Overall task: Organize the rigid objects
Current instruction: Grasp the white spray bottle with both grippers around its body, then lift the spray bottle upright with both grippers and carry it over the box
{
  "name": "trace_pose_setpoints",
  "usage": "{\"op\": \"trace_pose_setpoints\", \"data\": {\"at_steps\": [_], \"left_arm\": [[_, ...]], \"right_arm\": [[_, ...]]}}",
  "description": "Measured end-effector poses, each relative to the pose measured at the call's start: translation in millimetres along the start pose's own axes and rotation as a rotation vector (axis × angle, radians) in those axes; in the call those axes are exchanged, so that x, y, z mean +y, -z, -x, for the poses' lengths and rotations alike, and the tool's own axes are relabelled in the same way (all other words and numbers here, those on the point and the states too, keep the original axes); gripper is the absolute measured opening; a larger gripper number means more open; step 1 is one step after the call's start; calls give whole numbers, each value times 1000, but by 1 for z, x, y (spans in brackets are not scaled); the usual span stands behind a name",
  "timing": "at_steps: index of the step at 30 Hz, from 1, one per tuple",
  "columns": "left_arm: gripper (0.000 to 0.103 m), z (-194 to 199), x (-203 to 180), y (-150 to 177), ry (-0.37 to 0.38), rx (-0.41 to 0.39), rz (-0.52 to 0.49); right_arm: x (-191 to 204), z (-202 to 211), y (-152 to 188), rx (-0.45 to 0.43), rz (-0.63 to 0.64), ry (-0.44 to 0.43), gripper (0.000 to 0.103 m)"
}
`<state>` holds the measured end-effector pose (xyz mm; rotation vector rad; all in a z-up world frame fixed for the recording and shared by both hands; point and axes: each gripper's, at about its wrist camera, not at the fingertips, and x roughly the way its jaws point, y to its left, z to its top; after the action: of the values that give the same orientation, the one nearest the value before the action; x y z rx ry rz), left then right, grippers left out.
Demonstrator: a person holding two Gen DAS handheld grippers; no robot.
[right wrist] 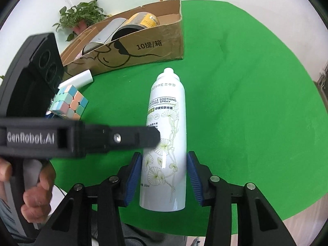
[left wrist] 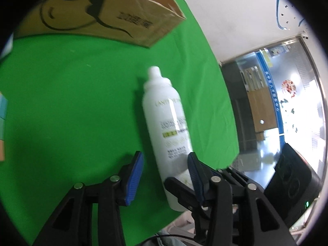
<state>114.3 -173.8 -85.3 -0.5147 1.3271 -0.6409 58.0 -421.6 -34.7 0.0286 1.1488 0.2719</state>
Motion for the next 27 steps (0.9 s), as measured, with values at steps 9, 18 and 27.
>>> {"op": "trace_pose_setpoints", "data": {"at_steps": [9, 18, 27], "left_arm": [[51, 13, 18, -3, 9, -4, 30], [46, 7, 12, -4, 26, 8, -1], [37, 17, 6, -4, 5, -23, -42]], "right_arm": [[-5, 11, -9, -33, -85, -205, 48], [10, -20, -1, 72, -73, -150, 44], [26, -24, -4, 47, -41, -106, 43]]}}
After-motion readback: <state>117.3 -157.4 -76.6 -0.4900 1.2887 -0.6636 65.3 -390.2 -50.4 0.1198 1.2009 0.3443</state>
